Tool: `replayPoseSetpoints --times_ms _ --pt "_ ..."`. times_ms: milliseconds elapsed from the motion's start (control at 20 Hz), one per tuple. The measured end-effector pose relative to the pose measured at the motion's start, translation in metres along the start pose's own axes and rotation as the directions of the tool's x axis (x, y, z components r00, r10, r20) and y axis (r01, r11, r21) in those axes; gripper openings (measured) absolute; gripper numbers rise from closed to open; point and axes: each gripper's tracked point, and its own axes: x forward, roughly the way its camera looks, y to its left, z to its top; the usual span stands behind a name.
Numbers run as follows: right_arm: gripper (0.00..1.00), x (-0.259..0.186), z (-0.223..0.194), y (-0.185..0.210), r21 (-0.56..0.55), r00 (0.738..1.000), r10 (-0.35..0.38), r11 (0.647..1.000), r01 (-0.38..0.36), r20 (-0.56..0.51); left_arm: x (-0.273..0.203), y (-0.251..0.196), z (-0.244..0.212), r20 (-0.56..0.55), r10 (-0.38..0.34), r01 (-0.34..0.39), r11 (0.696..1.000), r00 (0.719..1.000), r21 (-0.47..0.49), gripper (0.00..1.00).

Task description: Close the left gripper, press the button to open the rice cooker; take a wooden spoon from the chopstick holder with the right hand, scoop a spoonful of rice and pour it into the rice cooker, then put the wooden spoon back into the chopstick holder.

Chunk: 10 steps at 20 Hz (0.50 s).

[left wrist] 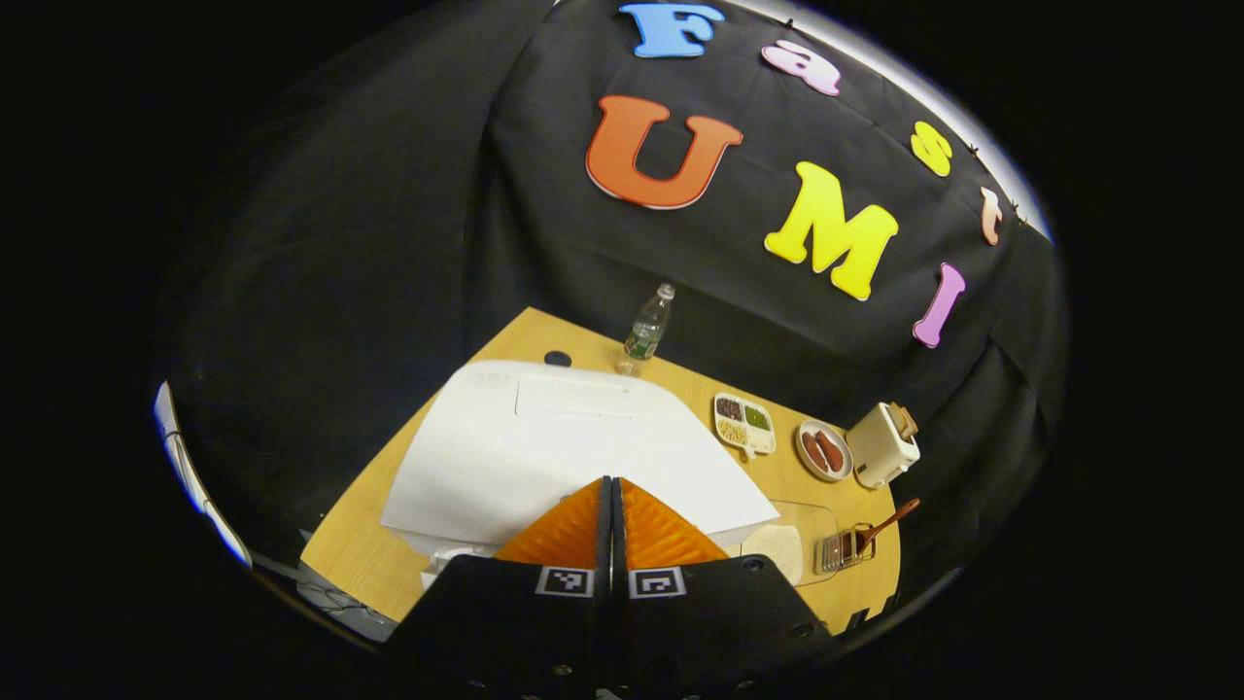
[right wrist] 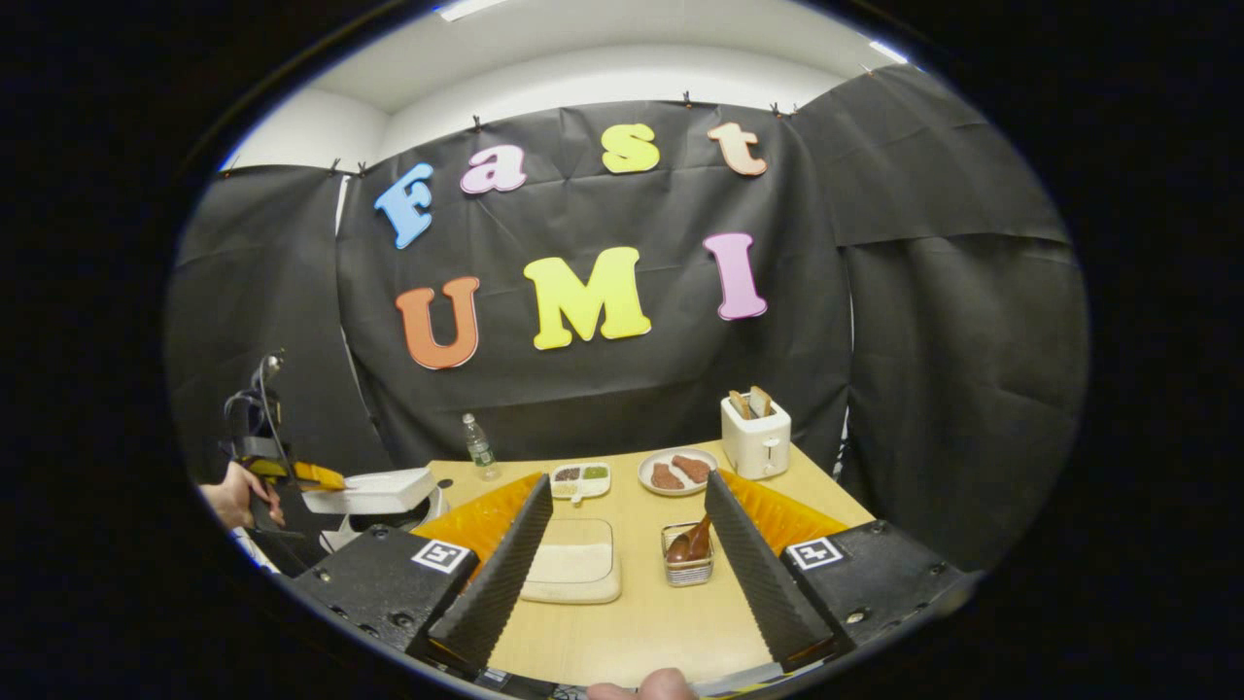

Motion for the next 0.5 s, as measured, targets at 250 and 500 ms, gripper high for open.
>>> replayPoseSetpoints --times_ms 250,500 --pt "0.99 0.0 0.006 -0.012 0.008 1.0 -0.026 1.0 0.026 0.013 -0.009 -0.006 0.06 0.212 0.032 -0.043 0.998 0.977 0.048 0.02" --pt "1.0 0.002 0.006 -0.017 0.0 0.999 -0.031 1.0 0.031 0.012 -0.018 -0.009 0.086 0.314 0.036 -0.055 0.997 0.949 0.051 0.58"
